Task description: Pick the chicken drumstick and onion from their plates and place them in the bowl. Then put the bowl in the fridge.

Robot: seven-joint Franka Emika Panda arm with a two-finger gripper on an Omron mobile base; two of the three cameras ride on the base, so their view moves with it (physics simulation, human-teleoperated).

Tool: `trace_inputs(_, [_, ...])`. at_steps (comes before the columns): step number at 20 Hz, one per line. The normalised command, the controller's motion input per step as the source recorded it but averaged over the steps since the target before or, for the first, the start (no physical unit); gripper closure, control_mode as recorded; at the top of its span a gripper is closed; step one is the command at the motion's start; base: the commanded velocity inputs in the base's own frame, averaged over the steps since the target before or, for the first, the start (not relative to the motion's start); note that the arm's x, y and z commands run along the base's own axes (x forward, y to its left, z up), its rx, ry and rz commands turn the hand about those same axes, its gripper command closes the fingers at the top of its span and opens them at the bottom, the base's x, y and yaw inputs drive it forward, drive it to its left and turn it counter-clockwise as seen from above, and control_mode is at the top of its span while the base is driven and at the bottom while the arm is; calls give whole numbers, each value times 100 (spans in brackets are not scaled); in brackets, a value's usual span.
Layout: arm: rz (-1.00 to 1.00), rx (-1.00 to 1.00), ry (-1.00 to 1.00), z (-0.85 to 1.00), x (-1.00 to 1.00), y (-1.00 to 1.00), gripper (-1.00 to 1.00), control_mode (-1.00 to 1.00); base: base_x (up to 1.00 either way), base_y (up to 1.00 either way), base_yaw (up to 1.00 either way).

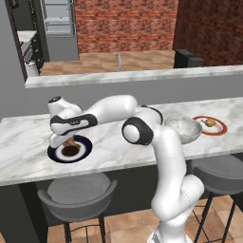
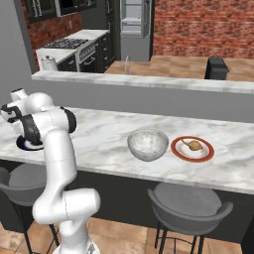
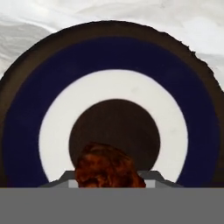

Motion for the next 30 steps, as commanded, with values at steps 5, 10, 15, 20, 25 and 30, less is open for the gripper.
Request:
trace_inputs(5, [0,0,-16,32,-48,-35,100,-100,0,0,0])
trace_inputs(10, [-2,0,-17,22,-43,-46,100,-100,0,0,0])
trace_inputs(15, [-8,0,-15,16,-37,-58,100,-100,0,0,0])
trace_inputs(20, [-6,0,-5,22,-26,-60,100,-100,0,0,0])
trace_inputs(25, [-12,0,15,38,-14,-59,100,-100,0,0,0])
trace_inputs(30, [-18,0,21,41,-14,-62,100,-100,0,0,0])
